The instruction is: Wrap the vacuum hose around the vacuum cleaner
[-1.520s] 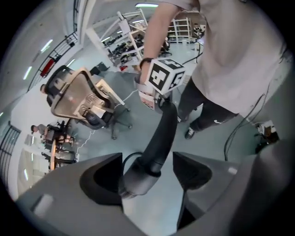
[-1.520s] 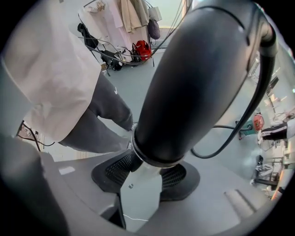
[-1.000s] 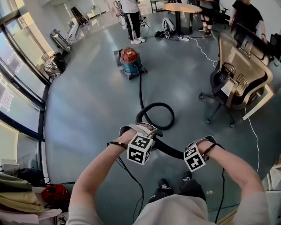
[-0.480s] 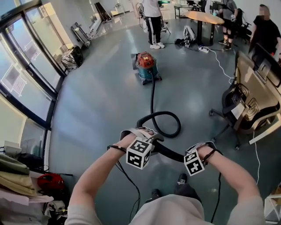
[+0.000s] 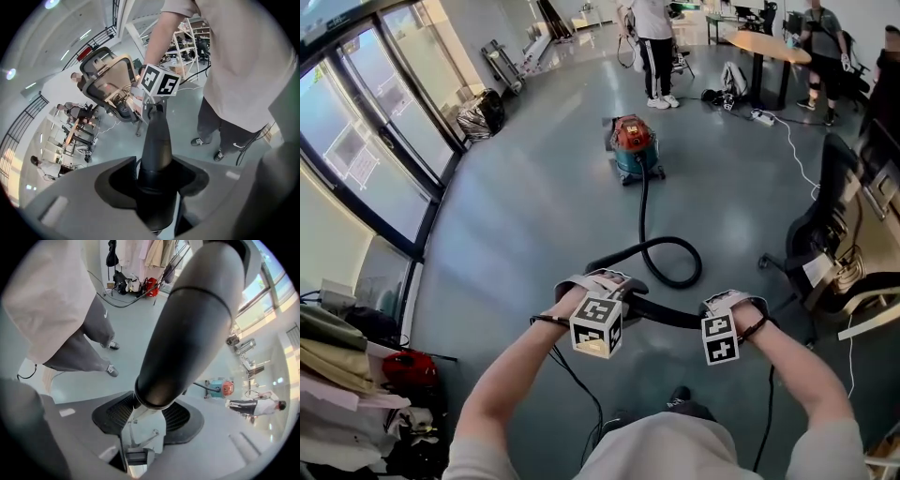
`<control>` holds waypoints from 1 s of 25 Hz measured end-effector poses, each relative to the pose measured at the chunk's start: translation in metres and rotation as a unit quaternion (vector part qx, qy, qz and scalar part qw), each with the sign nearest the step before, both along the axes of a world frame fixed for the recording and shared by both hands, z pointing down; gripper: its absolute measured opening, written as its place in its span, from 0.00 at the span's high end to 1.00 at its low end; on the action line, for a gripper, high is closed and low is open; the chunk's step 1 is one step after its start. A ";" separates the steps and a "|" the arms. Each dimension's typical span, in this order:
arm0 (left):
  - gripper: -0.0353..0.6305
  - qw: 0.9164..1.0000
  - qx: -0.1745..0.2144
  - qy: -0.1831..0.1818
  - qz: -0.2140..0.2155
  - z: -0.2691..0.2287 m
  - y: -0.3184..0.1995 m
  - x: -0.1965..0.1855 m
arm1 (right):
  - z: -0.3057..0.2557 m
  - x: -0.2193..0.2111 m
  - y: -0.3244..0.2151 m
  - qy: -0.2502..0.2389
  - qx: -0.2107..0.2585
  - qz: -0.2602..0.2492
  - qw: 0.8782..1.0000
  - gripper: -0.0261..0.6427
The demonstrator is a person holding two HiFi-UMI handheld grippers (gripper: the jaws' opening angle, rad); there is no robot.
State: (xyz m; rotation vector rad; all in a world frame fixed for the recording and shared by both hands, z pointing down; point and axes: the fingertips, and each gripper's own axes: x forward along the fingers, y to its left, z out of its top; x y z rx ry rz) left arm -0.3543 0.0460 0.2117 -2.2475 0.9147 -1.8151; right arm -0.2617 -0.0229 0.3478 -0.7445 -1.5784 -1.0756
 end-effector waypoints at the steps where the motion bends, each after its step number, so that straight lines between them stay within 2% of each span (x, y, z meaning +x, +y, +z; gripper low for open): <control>1: 0.63 1.000 0.000 0.000 -0.007 0.001 -0.004 0.000 | -0.002 -0.003 -0.004 -0.018 -0.008 0.011 1.000 0.64; 4: 0.63 1.000 0.001 0.005 -0.028 0.005 -0.014 -0.004 | -0.011 -0.018 -0.010 -0.084 -0.045 0.058 0.994 0.64; 6: 0.63 0.999 0.001 0.012 -0.041 0.007 -0.021 -0.007 | -0.022 -0.030 -0.012 -0.130 -0.077 0.091 0.984 0.64; 10: 0.63 0.998 0.003 0.034 -0.062 0.008 -0.039 -0.010 | -0.049 -0.057 -0.013 -0.209 -0.171 0.159 0.950 0.69; 12: 0.63 0.996 0.003 0.046 -0.071 0.011 -0.045 -0.010 | -0.053 -0.064 -0.016 -0.218 -0.199 0.177 0.939 0.71; 19: 0.62 0.992 -0.011 0.083 -0.096 0.032 -0.052 -0.031 | -0.044 -0.081 -0.026 -0.204 -0.197 0.157 0.946 0.73; 21: 0.62 0.991 -0.018 0.099 -0.091 0.039 -0.049 -0.041 | -0.043 -0.090 -0.030 -0.199 -0.173 0.142 0.954 0.73; 25: 0.62 0.988 -0.029 0.138 -0.058 0.047 -0.039 -0.058 | -0.042 -0.108 -0.045 -0.178 -0.095 0.102 0.974 0.73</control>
